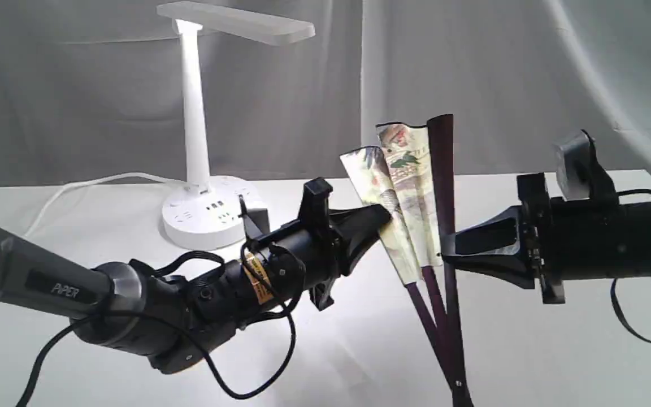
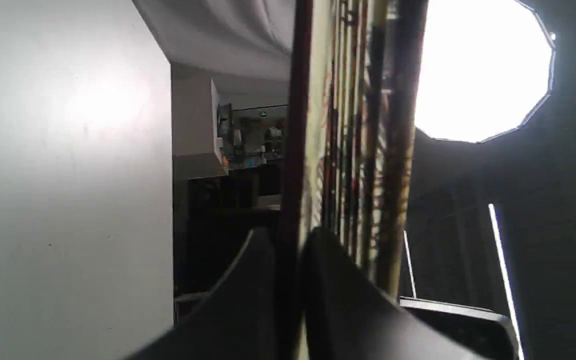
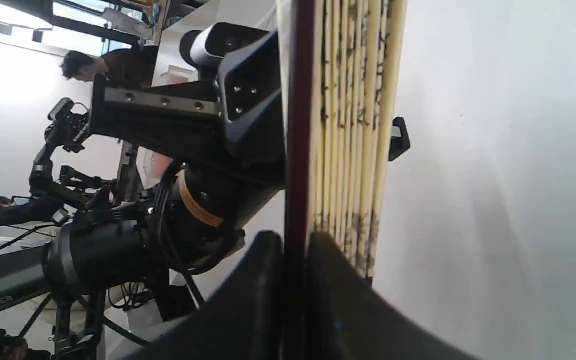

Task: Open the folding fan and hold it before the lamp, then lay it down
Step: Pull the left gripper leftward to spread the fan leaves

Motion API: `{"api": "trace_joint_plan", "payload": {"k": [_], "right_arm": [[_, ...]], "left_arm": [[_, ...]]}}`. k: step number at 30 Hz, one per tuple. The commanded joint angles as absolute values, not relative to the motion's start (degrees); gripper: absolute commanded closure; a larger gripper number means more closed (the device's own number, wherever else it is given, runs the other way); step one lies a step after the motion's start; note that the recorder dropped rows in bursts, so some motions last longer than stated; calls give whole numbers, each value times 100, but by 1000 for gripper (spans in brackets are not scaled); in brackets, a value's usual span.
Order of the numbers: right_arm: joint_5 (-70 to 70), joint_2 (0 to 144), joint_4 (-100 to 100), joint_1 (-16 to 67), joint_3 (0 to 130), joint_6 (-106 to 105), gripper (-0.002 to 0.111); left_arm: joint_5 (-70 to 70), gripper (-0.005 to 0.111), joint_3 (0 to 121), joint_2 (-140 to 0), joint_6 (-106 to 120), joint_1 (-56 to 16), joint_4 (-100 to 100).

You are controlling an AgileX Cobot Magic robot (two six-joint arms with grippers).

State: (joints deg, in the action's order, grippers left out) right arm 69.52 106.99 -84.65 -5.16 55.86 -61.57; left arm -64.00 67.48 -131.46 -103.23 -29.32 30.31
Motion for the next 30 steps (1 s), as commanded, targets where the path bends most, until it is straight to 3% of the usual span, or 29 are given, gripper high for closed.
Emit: {"api": "trace_joint_plan", "payload": {"k": [1, 15, 30], "right_arm": [[6996, 10618, -8742, -517, 5581, -6277, 108], [6629, 10618, -9385, -517, 5581, -6292, 108], [5972, 10618, -9551, -709, 5581, -6292, 108]], "left_arm": [[-6797, 107, 6756, -13141, -10400, -2928, 3124], [-6996, 107, 5761, -13125, -10447, -2862, 2142], [-6996, 107, 5689, -12743, -10447, -2862, 1997]]}}
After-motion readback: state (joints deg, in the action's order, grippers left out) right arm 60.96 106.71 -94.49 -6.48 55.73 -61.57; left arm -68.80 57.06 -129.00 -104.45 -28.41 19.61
